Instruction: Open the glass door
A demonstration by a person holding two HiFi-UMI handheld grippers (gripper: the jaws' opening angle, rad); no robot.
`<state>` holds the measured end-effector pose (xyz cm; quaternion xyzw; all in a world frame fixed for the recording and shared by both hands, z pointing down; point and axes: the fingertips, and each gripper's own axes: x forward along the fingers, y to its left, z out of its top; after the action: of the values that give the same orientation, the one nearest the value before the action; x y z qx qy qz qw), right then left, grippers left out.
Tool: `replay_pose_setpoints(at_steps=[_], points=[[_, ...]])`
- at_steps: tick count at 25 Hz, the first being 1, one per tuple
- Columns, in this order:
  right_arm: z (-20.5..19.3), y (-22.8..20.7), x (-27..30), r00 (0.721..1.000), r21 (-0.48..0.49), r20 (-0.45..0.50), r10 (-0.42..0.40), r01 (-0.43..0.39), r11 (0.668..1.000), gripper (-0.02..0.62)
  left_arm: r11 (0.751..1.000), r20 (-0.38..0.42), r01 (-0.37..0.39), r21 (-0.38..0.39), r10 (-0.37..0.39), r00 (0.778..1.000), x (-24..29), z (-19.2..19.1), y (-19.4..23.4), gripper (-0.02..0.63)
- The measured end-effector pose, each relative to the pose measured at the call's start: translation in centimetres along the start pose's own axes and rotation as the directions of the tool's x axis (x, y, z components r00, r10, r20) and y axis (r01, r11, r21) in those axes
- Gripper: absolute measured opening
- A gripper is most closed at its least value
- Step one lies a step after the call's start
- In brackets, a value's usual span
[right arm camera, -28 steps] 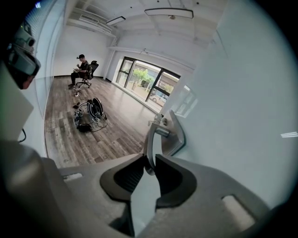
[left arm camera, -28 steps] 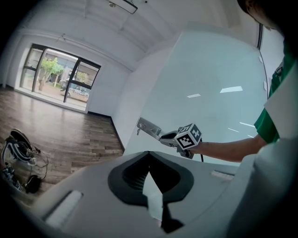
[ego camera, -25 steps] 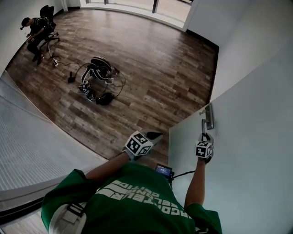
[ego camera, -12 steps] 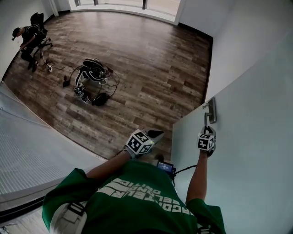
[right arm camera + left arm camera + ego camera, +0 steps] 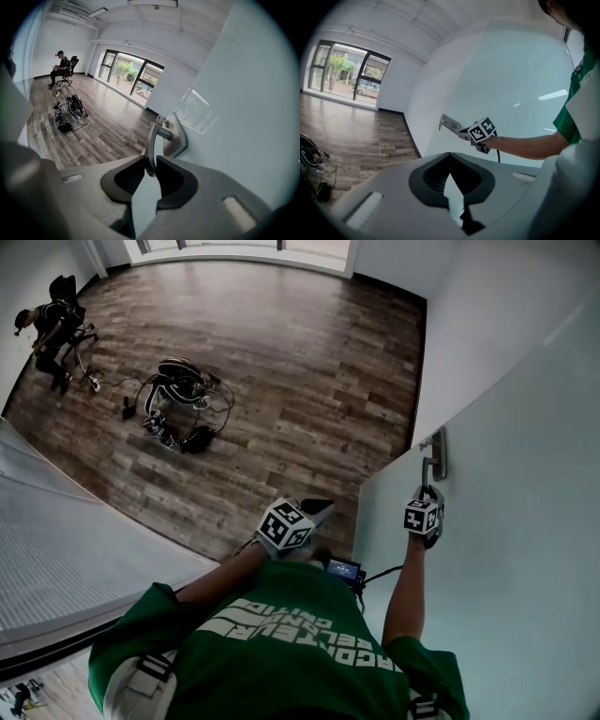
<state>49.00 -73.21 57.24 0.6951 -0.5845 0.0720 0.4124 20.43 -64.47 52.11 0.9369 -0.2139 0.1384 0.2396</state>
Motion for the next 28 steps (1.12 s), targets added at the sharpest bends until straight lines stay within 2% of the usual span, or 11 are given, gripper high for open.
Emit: replay_pose_setpoints(at_steps=[17,28], points=[[-3.1,-6.9,2.7,0.990,0.017,-0.074,-0.117,0.119,0.993,0.064,1.000,-0.001,0.018,0.022,-0.018,1.000,3.8,1.9,-1.3,0.015],[-4.5,-9.0,3.3,0.987,0.030,-0.072,-0.141,0.143,0.989,0.064,1.000,0.004,0.013,0.021,-0.013,1.000,4.3,1.9,-1.6,0.015]])
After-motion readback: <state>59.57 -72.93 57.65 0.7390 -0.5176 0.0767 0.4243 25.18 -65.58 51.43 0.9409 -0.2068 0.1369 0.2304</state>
